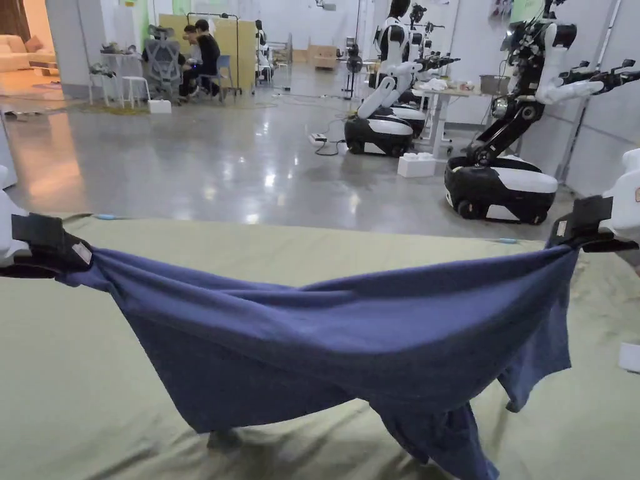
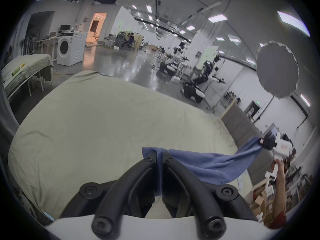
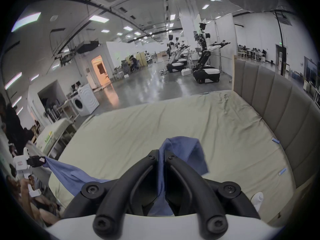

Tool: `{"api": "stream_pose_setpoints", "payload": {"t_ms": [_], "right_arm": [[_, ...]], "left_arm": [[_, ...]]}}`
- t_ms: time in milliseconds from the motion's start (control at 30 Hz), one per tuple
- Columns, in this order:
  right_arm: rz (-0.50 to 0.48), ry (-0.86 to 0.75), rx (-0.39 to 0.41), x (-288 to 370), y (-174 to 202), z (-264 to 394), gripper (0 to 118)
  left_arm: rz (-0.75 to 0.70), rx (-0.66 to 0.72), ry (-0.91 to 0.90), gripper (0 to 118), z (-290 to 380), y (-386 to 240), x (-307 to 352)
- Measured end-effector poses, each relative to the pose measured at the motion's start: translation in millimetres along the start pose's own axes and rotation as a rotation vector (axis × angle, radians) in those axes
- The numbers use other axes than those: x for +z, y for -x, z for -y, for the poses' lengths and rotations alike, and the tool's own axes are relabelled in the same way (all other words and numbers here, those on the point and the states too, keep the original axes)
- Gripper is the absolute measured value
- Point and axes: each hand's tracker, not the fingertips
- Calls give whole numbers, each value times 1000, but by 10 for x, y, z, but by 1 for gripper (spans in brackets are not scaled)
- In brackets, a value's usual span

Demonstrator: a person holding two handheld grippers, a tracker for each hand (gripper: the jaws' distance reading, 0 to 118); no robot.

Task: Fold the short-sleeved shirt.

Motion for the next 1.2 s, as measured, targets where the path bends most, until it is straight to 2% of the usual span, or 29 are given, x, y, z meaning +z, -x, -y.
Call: {"api": "stream_pose_setpoints", "payload": {"t_ms": [133, 333, 600, 733, 933, 1200], "right_arm": [[-13, -49, -54, -72, 101, -455, 6], [35, -134, -54, -185, 404, -1144, 6], [64, -204, -93, -373, 510, -1757, 6], [58, -218, -118, -490, 507, -1884, 6], [67, -202, -103, -709, 479, -1811, 6], [73, -116, -88, -886, 166, -1126, 6]], "left_arm": [[16, 32, -44, 5, -494, -78, -98], [7, 16, -154, 5, -1248, -333, -249], [-26, 13, -224, 5, -1917, -489, -501], [-30, 29, -239, 5, -2005, -442, -679], [-18, 50, -219, 5, -1888, -309, -945], [2, 81, -115, 5, -1196, 9, -1154]]}}
